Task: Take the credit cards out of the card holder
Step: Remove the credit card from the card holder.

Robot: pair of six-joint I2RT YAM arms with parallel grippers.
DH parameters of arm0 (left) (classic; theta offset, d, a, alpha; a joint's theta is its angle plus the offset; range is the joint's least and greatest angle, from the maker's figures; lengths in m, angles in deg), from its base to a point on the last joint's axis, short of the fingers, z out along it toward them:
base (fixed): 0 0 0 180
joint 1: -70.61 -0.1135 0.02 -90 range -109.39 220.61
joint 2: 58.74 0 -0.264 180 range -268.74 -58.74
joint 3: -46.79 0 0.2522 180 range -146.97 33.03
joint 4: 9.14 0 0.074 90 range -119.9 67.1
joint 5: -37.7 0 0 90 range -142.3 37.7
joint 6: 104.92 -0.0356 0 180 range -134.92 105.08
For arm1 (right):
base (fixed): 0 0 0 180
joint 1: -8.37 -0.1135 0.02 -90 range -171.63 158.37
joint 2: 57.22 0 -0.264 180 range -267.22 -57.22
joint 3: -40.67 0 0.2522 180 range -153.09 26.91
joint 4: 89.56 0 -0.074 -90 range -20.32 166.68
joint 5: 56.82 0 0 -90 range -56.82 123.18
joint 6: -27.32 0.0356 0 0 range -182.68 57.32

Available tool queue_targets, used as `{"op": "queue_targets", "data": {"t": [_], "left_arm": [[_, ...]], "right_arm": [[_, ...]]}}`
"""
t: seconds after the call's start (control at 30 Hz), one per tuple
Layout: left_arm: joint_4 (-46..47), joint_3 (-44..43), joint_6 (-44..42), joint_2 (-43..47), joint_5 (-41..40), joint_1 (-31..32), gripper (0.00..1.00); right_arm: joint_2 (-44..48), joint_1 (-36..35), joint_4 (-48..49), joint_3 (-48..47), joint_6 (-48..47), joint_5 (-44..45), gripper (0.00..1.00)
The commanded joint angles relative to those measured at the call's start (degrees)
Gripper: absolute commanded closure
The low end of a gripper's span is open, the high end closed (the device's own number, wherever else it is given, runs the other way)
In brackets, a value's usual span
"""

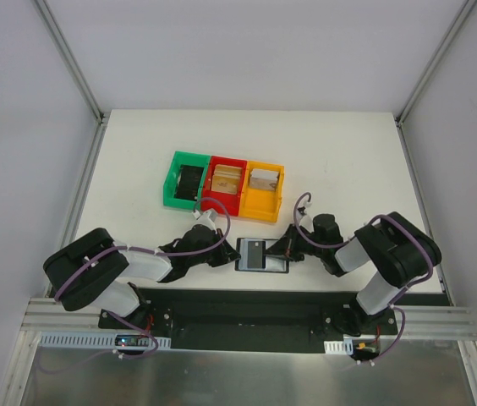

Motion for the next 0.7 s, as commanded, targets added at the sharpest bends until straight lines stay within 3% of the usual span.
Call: {"op": "queue_targets", "data": {"t": [0.0, 0.67], "left_arm": [[-6.08, 1.97, -1.07, -0.09, -1.91, 0.76, 1.00], [-6.43, 1.96, -1.16, 0.08, -2.00, 0.85, 1.00]], "right_arm": [[2.73, 0.69, 0.01, 0.62, -1.95, -1.80, 0.99], [9.59, 3.15, -10.80, 0.53, -8.10, -1.97, 0.99]]}}
